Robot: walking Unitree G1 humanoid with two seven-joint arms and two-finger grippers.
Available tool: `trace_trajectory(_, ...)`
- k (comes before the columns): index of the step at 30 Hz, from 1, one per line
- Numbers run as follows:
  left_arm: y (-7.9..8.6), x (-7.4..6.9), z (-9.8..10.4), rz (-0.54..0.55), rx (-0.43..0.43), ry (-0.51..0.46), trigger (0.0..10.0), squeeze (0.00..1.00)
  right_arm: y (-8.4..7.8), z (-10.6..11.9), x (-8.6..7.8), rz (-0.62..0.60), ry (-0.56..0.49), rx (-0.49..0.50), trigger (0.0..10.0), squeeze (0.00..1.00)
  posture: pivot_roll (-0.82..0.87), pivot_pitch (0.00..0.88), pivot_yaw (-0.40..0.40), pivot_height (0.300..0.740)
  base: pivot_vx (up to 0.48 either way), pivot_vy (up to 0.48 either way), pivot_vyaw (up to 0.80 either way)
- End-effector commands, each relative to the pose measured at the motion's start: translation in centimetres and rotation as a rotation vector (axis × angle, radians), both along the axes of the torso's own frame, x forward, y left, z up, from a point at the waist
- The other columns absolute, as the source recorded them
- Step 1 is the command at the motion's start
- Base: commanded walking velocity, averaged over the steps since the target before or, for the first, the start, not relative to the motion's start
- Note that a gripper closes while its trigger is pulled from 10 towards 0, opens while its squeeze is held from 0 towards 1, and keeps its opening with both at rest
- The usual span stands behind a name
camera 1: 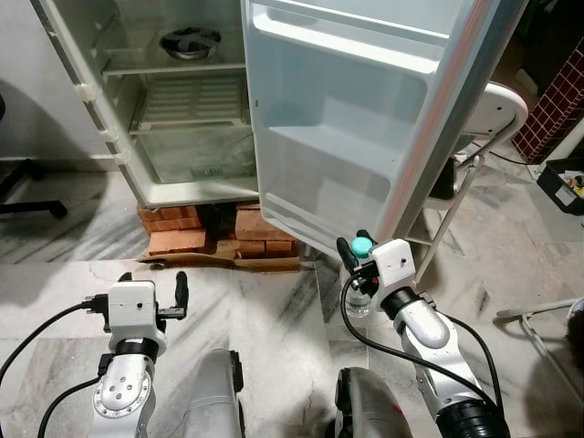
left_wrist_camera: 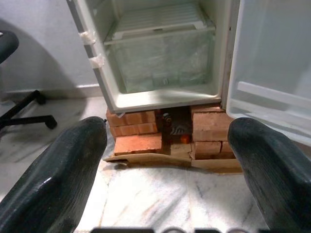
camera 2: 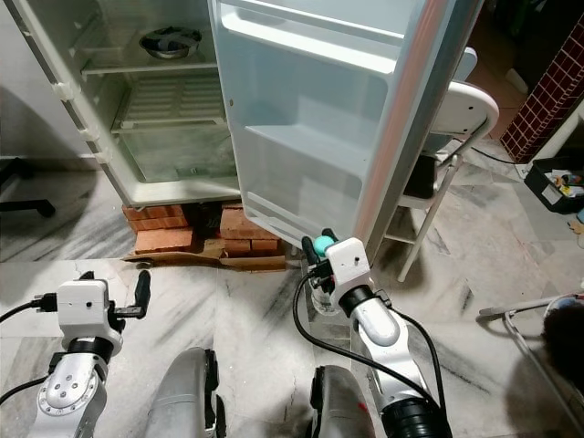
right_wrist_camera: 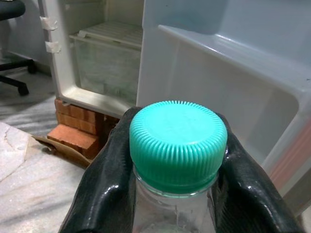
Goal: Restocking fridge
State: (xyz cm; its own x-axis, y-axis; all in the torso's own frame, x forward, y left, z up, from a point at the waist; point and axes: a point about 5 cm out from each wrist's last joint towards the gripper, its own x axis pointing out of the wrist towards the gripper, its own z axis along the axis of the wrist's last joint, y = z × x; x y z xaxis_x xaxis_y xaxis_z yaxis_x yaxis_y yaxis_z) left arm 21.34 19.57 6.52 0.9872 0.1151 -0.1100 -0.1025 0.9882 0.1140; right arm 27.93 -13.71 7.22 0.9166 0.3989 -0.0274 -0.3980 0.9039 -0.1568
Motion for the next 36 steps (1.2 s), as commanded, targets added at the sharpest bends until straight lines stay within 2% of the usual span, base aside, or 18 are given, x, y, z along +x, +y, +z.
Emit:
trace_trajectory(1,0.21,-0.08,0.21,0.003,0.005,-0.006,10.0,0.00,0.19,0.52,0.21,0.002,-0.028,0.011,10.0,0.00,0.00,0.107,0.004,0.645,0.251,0.281,0.00)
trace_trajectory(18,0.06,0.19,0.22,-0.009,0.010,-0.010,10.0,0.00,0.28,0.52,0.27,0.006,-0.029,0.009,10.0,0.00,-0.01,0.105,0.005,0.645,0.269,0.284,0.00)
trace_trajectory(36,-0.71,0.54,0.19,-0.049,0.016,-0.014,10.0,0.00,0.22,0.57,0.29,-0.003,-0.038,0.007,10.0,0.00,-0.01,0.101,0.009,0.645,0.385,0.000,0.00)
